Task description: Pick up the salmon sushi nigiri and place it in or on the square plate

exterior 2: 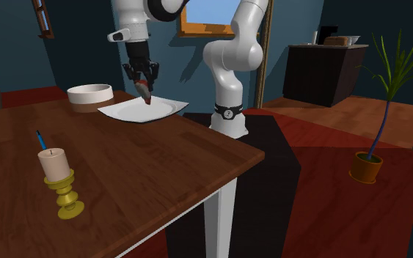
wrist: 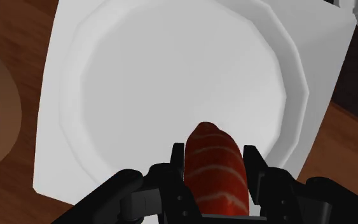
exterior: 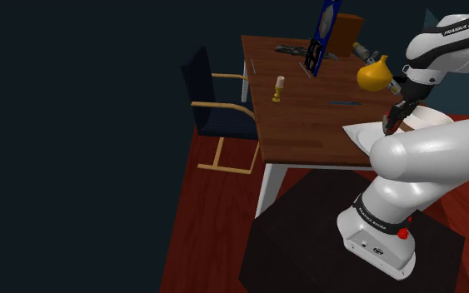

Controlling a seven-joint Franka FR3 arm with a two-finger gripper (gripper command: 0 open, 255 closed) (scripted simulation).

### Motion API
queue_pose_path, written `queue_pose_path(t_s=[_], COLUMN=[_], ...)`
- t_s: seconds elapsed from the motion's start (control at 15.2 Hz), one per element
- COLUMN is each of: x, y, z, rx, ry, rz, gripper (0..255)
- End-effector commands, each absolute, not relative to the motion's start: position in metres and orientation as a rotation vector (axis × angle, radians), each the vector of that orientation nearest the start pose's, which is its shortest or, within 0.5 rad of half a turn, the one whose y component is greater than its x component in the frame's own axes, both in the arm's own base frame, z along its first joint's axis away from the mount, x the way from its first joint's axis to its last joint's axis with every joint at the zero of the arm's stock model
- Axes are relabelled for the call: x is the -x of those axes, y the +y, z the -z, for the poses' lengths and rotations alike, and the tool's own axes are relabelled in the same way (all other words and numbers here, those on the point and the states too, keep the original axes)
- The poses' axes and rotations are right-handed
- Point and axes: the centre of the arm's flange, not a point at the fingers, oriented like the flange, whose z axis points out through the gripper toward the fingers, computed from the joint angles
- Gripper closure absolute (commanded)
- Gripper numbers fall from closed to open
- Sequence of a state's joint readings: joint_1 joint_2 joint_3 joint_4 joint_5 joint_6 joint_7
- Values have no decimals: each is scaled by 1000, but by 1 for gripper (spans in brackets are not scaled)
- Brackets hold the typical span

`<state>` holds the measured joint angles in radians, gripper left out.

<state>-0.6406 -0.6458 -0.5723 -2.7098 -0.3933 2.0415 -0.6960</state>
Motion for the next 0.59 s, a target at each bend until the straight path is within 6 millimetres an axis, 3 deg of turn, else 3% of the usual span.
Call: queue_pose_path(t_s=[0.0, 0.53], x=[-91, -91], y=[-349, -349], z=[-382, -339], rx=[3077, 3077], ry=[322, 322], rz=[-79, -78], gripper=[255, 255])
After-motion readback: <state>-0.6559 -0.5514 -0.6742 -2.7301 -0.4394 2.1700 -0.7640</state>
